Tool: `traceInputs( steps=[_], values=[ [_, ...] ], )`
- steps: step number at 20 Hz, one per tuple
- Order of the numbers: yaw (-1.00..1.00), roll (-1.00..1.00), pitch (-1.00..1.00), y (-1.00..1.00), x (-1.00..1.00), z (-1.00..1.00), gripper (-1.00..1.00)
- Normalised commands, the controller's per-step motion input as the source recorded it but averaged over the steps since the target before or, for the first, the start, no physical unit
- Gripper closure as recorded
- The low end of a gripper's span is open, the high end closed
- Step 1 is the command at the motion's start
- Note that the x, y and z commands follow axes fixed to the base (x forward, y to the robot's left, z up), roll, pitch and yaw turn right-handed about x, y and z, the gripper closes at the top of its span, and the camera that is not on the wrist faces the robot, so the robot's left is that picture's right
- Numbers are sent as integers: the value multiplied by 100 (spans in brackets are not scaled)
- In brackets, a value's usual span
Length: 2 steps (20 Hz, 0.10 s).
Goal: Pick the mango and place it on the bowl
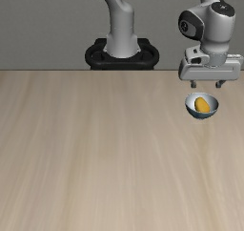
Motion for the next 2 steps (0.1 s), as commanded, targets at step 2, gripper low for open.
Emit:
traceInputs(
  steps=[2],
  values=[
    [0, 0, 0, 0, 0, 0, -100]
  ],
)
